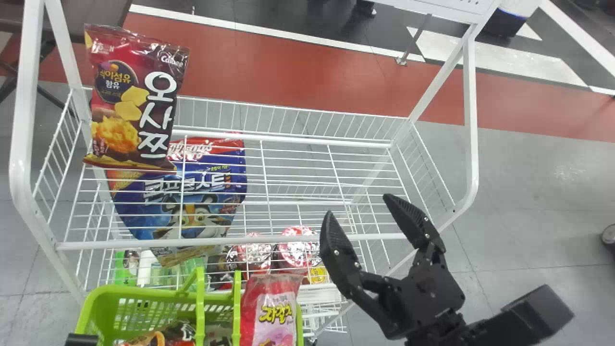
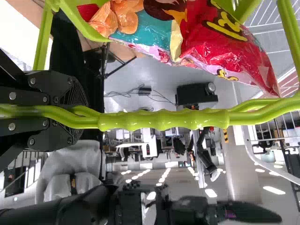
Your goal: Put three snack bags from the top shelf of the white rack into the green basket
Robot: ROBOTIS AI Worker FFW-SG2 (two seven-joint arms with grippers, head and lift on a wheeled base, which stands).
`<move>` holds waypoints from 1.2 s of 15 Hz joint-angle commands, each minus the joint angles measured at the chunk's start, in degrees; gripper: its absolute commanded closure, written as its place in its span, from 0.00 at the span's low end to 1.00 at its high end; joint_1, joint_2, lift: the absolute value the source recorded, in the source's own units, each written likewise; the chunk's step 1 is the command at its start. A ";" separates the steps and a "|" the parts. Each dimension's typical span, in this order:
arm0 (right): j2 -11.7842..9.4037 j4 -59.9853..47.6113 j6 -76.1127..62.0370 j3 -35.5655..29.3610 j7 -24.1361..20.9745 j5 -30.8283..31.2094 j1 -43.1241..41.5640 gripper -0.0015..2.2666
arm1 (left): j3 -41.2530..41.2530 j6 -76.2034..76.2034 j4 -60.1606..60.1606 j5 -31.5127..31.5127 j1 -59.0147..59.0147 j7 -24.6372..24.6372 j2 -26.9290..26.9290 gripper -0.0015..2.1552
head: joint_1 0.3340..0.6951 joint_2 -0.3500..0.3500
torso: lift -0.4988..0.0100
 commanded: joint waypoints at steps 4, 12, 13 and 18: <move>-0.06 -2.32 10.99 4.42 -8.28 1.88 0.35 0.03 | 0.33 0.24 0.10 0.01 1.54 -0.83 0.04 1.00 | 1.00 0.00 | 0.98; -0.06 -2.15 6.77 4.50 -6.70 2.05 1.40 0.03 | 1.48 0.24 0.01 0.01 3.65 -2.50 0.04 1.00 | 1.00 0.00 | 0.98; -0.06 -2.15 6.24 4.50 -6.61 2.05 1.58 0.03 | 1.48 0.24 -0.08 0.01 3.74 -2.50 0.04 1.00 | 1.00 0.00 | 0.98; -0.06 -2.06 5.01 4.42 -6.61 2.05 1.84 0.03 | 1.48 0.24 -0.08 0.01 3.74 -2.59 0.04 1.00 | 1.00 0.00 | 0.98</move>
